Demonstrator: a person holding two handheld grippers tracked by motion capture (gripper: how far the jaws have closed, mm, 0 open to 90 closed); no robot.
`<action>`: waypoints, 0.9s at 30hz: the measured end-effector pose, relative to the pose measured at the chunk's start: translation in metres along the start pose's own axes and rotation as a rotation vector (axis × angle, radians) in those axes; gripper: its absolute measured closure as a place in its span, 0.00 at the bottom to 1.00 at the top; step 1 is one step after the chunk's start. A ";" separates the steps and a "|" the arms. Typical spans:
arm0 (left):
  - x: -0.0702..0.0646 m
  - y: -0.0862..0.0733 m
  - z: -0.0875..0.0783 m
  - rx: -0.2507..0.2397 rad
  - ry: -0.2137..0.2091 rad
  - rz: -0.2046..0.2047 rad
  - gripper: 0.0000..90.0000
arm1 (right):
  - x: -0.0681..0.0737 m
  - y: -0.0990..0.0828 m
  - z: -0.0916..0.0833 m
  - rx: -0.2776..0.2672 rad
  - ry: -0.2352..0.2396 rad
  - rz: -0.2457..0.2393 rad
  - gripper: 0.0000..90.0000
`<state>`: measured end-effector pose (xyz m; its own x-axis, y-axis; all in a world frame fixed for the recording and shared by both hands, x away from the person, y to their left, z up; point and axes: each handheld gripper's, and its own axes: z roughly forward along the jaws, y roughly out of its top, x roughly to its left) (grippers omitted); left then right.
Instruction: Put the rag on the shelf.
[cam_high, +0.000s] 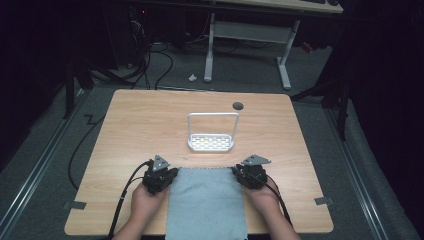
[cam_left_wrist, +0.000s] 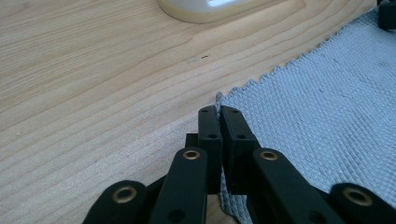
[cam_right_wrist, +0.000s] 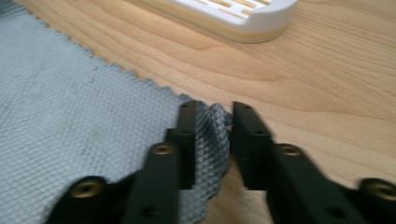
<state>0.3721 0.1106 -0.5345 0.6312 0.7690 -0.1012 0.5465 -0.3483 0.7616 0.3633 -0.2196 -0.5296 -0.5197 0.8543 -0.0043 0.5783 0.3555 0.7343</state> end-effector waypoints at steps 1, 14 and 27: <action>0.000 0.000 0.000 0.000 0.001 0.000 0.97 | 0.002 -0.001 0.000 -0.001 -0.009 -0.015 0.98; -0.007 0.000 -0.015 -0.088 -0.016 -0.001 0.98 | 0.015 -0.003 -0.022 -0.124 -0.003 -0.018 0.99; -0.018 0.020 -0.058 -0.269 -0.032 0.004 0.99 | 0.018 0.004 -0.058 -0.278 -0.039 -0.035 0.99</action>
<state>0.3401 0.1211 -0.4809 0.6524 0.7492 -0.1142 0.3803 -0.1934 0.9044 0.3200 -0.2250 -0.4871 -0.5085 0.8593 -0.0553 0.3632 0.2722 0.8911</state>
